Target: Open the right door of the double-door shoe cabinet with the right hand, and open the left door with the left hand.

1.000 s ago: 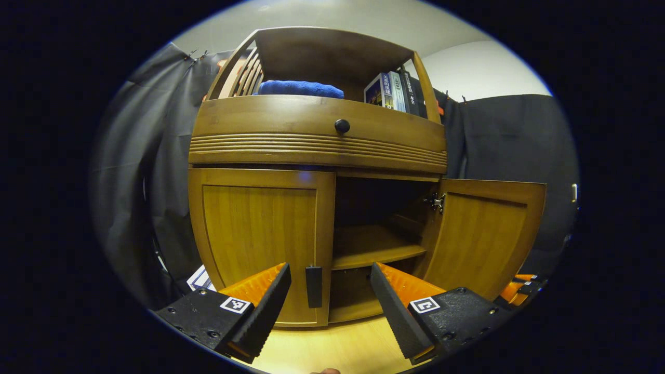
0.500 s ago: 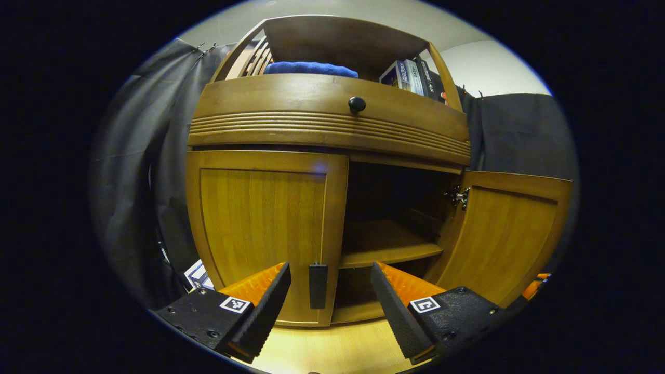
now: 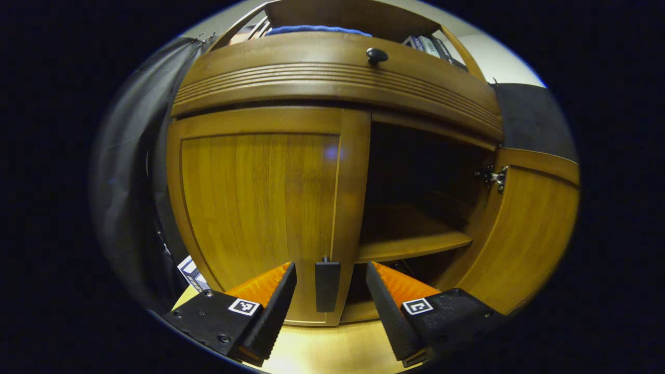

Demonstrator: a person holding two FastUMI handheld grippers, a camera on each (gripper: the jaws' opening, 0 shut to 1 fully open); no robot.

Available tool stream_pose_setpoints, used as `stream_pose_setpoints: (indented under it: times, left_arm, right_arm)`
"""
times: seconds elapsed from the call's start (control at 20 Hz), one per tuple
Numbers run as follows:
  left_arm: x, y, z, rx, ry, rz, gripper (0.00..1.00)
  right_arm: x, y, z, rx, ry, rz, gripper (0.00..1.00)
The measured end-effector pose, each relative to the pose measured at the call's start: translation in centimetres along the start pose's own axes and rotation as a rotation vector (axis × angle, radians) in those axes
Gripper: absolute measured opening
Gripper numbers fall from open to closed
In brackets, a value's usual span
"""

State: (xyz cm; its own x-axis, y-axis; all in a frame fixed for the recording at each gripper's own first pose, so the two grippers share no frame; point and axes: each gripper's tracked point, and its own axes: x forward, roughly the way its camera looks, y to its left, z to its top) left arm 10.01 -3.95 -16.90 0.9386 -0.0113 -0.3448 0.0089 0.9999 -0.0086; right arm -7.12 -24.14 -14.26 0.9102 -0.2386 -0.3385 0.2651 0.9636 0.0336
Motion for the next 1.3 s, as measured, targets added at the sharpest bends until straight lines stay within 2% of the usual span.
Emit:
stream_pose_setpoints:
  times: [0.05, 0.1, 0.15, 0.45, 0.55, 0.65, 0.8, 0.85, 1.2, 1.3]
  left_arm:
    - [0.5, 0.4, -0.2, -0.004, 0.005, 0.004, 0.80]
    - [0.9, 0.6, -0.4, -0.003, 0.008, 0.010, 0.72]
    - [1.4, 0.8, -0.6, -0.002, 0.013, 0.016, 0.75]
    - [3.9, 1.2, -1.2, -0.005, 0.016, 0.063, 0.66]
    - [4.3, 1.1, -1.4, -0.006, 0.018, 0.071, 0.52]
    - [4.5, 1.0, -1.8, -0.006, 0.027, 0.075, 0.48]
    - [4.7, 0.9, -2.2, -0.003, 0.035, 0.085, 0.36]
    - [4.6, 1.0, -2.1, 0.000, 0.032, 0.090, 0.39]
    - [3.5, 1.1, -2.2, -0.024, 0.019, 0.114, 0.34]
    - [3.0, 1.0, -2.2, -0.021, 0.014, 0.116, 0.36]
  right_arm:
    - [0.1, -0.1, 0.2, -0.002, 0.001, -0.002, 0.17]
    - [0.2, -0.6, 0.2, 0.000, 0.001, -0.007, 0.18]
    - [0.3, -1.2, 0.3, 0.005, -0.002, -0.016, 0.19]
    - [-0.2, -3.1, -0.3, -0.018, -0.006, -0.057, 0.21]
    - [-0.5, -3.6, -0.4, -0.006, -0.001, -0.061, 0.21]
    - [-0.8, -4.4, -0.7, 0.012, 0.002, -0.071, 0.21]
    - [-1.2, -5.3, -0.9, 0.043, 0.000, -0.087, 0.21]
    - [-1.4, -5.5, -1.0, 0.054, 0.000, -0.090, 0.21]
    - [-3.1, -6.6, -1.4, 0.067, 0.004, -0.101, 0.21]
    - [-3.5, -6.7, -1.5, 0.065, 0.003, -0.101, 0.21]
